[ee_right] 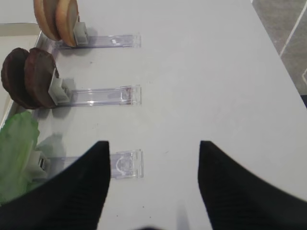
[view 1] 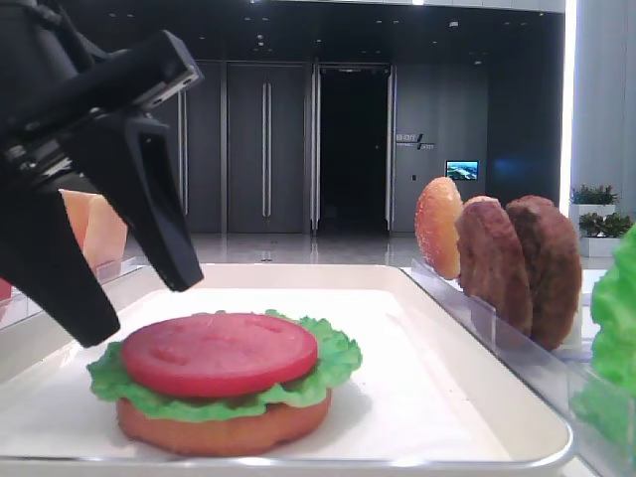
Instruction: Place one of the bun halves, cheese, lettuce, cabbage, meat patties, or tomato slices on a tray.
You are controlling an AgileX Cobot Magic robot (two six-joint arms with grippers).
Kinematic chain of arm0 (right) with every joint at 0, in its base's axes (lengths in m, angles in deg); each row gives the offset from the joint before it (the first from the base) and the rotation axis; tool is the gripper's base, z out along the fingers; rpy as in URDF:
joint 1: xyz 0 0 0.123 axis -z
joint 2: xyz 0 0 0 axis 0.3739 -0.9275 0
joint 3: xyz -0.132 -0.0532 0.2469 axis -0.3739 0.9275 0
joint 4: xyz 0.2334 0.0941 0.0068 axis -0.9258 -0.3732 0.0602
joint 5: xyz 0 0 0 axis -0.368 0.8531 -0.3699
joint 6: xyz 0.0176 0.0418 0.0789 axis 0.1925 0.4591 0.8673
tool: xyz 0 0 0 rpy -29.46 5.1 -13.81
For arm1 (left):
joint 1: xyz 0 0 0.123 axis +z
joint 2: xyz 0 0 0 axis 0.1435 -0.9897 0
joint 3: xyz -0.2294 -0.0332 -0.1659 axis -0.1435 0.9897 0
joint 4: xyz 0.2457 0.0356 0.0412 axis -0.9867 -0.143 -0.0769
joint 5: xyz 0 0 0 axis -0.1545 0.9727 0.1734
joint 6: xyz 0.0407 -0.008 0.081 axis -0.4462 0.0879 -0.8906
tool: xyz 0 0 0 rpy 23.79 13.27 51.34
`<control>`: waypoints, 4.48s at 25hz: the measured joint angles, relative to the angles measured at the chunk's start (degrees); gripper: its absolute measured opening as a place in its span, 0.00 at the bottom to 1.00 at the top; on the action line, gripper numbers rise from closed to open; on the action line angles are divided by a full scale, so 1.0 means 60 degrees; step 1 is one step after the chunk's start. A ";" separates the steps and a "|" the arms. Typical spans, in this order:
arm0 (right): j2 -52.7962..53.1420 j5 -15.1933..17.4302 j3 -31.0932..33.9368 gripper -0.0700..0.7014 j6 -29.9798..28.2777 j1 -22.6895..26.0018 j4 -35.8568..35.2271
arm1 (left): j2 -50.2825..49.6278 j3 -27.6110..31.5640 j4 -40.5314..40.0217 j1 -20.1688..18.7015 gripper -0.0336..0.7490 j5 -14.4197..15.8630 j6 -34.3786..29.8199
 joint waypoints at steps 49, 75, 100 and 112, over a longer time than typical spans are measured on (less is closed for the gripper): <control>0.0000 0.0000 0.0000 0.63 0.0000 0.0000 0.0000 | 0.2670 -0.1713 -0.7729 0.3665 0.55 0.4386 0.3946; 0.0000 0.0000 0.0000 0.63 0.0000 0.0000 0.0000 | 0.4583 -0.1053 -0.8414 0.4538 0.55 0.4905 0.3917; 0.0000 0.0000 0.0000 0.63 0.0000 0.0000 0.0000 | 1.2485 0.2120 -0.7530 0.4547 0.55 0.5301 0.2222; 0.0000 0.0000 0.0000 0.62 0.0000 0.0000 0.0000 | 1.4756 0.2688 -0.7341 0.4547 0.55 0.5031 0.2089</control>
